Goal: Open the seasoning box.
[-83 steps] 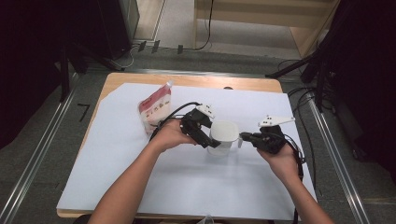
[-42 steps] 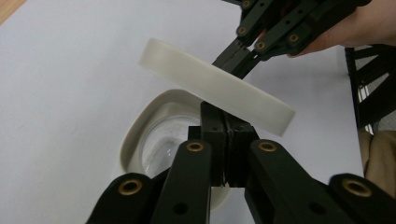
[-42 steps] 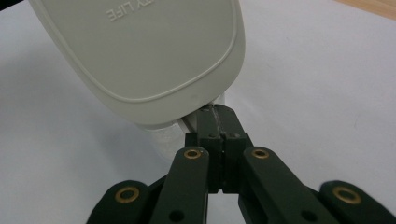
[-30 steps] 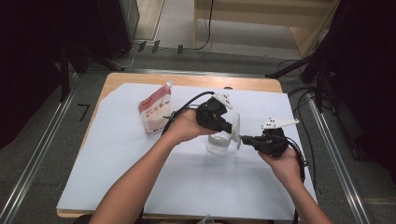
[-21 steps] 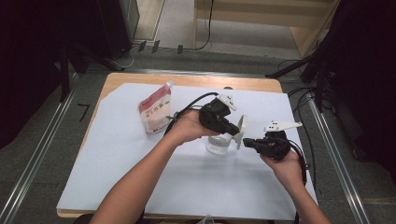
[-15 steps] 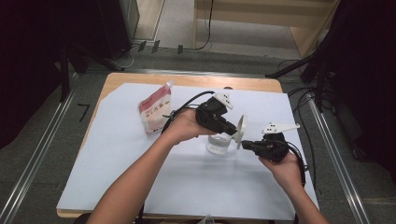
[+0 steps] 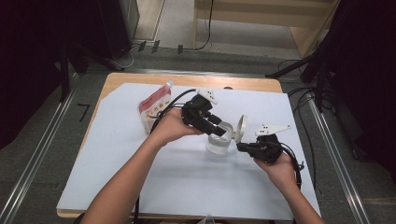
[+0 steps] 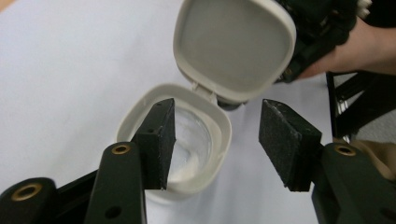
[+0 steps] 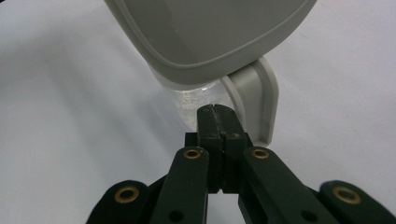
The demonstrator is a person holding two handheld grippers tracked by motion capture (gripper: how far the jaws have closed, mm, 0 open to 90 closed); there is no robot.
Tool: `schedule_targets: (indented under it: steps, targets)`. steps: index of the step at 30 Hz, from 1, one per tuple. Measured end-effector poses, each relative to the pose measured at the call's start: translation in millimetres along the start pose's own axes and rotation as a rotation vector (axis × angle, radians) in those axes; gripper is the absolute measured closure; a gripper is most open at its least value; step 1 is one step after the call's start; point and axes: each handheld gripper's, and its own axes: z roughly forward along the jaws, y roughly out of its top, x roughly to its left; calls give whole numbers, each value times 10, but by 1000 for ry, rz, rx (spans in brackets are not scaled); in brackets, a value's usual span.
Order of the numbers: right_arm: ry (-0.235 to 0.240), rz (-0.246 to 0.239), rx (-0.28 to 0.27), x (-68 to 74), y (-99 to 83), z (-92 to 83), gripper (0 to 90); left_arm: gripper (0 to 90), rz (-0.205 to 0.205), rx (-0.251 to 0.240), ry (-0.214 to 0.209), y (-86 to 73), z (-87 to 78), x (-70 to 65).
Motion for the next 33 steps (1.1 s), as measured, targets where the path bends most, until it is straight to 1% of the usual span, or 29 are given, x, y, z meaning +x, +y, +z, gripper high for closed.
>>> schedule_targets:
  steps: [1, 3, 4, 5, 6, 9, 11, 12, 13, 15, 16, 19, 20, 22, 23, 24, 26, 29, 30, 31, 33]
  targets:
    - [-5, -5, -2, -6, 0, 6, 900, 448, 3, 2, 10, -24, -20, 0]
    - [6, -10, -2, -17, 2, 14, 900, 444, 13, -4, 32, -71, -65, -17]
    - [2, -19, -1, -17, 4, 16, 900, 440, 13, -18, 48, -100, -88, -29]
    - [0, -20, 4, -13, 8, 16, 900, 440, 19, -21, 69, -126, -114, -38]
    - [-1, -18, 3, -15, 9, 19, 900, 437, 20, -20, 80, -159, -142, -45]
    - [-1, -18, 7, -28, 13, 38, 900, 430, 11, -21, 109, -243, -198, -51]
    - [-4, -14, 8, -48, 13, 44, 900, 431, -3, -20, 114, -290, -234, -36]
    - [-4, -15, 5, -66, 14, 48, 900, 430, -7, -13, 123, -300, -253, -36]
    - [-2, -12, 4, -75, 14, 47, 900, 433, -10, -19, 129, -317, -276, -38]
    - [-5, -5, 2, -99, 16, 51, 900, 437, -24, -44, 126, -356, -314, -42]
    - [-6, -3, 2, -112, 16, 51, 900, 437, -24, -47, 123, -374, -333, -42]
    - [-9, 2, -5, -151, 20, 52, 900, 447, -30, -52, 135, -434, -365, -69]
    - [-12, 5, -6, -169, 21, 47, 900, 459, -26, -52, 139, -448, -372, -75]
    - [-16, 14, -7, -197, 24, 39, 900, 458, -23, -51, 159, -479, -374, -102]
    - [-16, 17, -8, -209, 25, 37, 900, 456, -20, -43, 154, -493, -380, -109]
    - [-18, 23, -9, -224, 30, 37, 900, 456, -20, -47, 144, -508, -381, -121]
    - [-21, 21, -13, -253, 43, 33, 900, 459, -24, -48, 142, -537, -394, -139]
    - [-23, 33, -19, -283, 65, 28, 900, 429, -63, -35, 146, -579, -420, -132]
    - [-22, 31, -20, -290, 67, 25, 900, 422, -78, -36, 138, -597, -434, -127]
    - [-23, 35, -23, -290, 70, 20, 899, 419, -80, -37, 137, -615, -452, -123]
    - [-21, 35, -29, -276, 71, -3, 858, 420, -90, -41, 143, -650, -490, -135]
